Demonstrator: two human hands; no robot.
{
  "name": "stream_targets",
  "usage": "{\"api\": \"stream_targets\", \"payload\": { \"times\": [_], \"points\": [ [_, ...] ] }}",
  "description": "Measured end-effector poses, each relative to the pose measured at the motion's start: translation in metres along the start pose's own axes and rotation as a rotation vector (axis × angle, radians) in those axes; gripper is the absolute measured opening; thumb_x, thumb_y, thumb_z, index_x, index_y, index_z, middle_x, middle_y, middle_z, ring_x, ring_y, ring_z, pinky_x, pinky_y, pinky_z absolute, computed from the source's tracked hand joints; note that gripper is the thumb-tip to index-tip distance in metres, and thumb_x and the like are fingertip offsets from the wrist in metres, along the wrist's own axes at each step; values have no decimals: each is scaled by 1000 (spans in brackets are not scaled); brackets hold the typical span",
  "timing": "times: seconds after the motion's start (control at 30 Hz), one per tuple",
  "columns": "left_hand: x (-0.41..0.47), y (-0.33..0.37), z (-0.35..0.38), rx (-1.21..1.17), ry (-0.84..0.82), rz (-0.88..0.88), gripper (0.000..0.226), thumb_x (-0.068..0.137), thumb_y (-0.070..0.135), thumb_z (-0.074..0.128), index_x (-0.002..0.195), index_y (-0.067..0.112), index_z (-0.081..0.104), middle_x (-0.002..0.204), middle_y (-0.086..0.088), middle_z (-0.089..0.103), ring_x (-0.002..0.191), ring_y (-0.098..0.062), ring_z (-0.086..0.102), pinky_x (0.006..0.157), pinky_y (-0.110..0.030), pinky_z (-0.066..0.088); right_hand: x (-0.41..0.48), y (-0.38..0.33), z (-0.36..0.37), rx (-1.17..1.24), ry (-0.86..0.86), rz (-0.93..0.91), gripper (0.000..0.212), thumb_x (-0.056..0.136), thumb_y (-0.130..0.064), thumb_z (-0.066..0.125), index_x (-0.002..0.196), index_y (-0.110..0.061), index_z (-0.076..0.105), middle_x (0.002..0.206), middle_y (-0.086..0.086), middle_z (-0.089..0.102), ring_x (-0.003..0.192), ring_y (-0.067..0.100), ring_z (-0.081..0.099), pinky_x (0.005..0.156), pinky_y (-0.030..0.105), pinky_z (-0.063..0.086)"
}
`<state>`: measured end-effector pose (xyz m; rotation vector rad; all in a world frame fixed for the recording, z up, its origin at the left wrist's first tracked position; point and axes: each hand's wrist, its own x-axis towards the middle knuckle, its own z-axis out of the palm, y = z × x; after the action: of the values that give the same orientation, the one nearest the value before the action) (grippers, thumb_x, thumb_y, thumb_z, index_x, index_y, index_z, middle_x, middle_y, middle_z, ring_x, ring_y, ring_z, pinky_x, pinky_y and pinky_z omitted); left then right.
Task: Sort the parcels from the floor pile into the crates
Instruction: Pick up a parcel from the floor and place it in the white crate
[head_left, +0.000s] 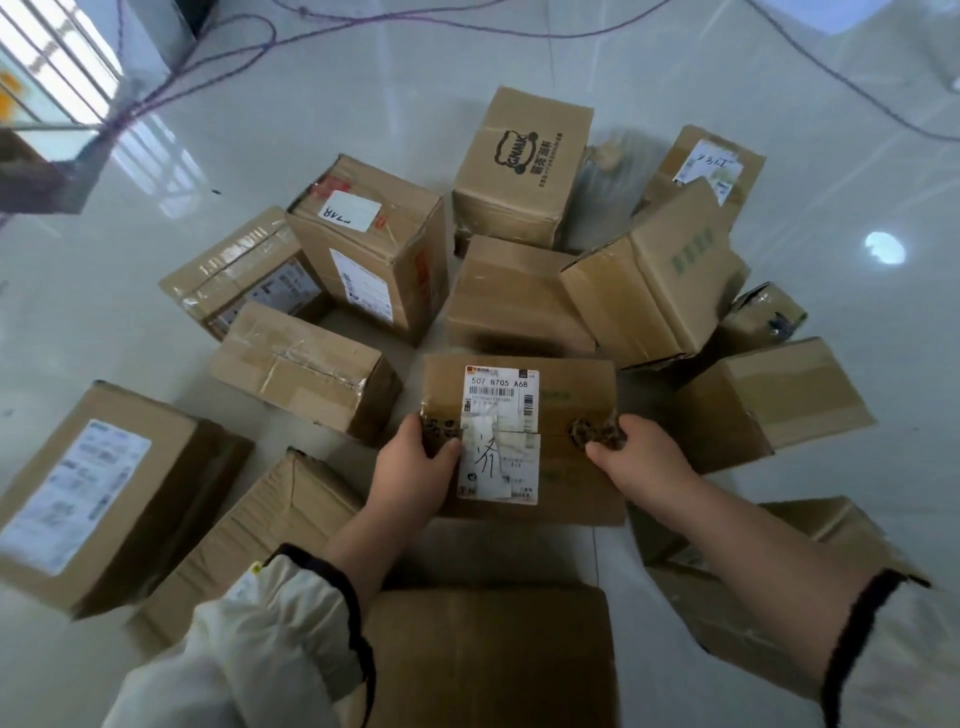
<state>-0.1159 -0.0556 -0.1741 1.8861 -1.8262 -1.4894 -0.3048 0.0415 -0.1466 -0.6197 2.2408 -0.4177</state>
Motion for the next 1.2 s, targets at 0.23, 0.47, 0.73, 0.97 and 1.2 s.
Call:
{"api": "stream_targets", "payload": {
  "times": [0.23,0.47,0.73,0.97,1.2],
  "points": [
    [-116,135,-97,43,5,97,41,91,31,58,129,28,46,82,21,56,69,7,57,46,-10,43,-128,-80,-137,42,6,-21,47,91,-29,58,133,-11,47,129,8,57,117,26,54,98,43,46],
    [-290,339,-231,7,-22,204,28,92,23,57,119,26,49,82,16,60,62,10,56,39,-7,41,-315,-196,-337,113,112,-40,39,92,-26,57,127,-11,51,124,9,59,113,27,55,87,31,45],
    [-453,488,-344,0,-48,488,22,91,18,59,109,27,51,81,19,59,62,16,58,44,-5,42,-504,-263,-487,289,312,-94,38,90,-22,61,125,-9,54,118,8,63,101,21,59,65,23,42],
    [-513,502,-369,63,-140,605,29,91,24,58,119,26,52,89,17,62,74,7,58,51,-8,44,-596,-254,-486,392,475,-34,31,88,-19,61,118,-13,58,112,5,66,94,17,59,72,23,41],
    [-552,525,-338,111,-343,813,30,88,22,60,117,26,56,110,7,65,103,-13,59,90,-35,49,-666,-206,-492,456,668,123,22,88,-20,60,108,-13,59,93,1,63,84,19,60,64,26,46]
  ]
}}
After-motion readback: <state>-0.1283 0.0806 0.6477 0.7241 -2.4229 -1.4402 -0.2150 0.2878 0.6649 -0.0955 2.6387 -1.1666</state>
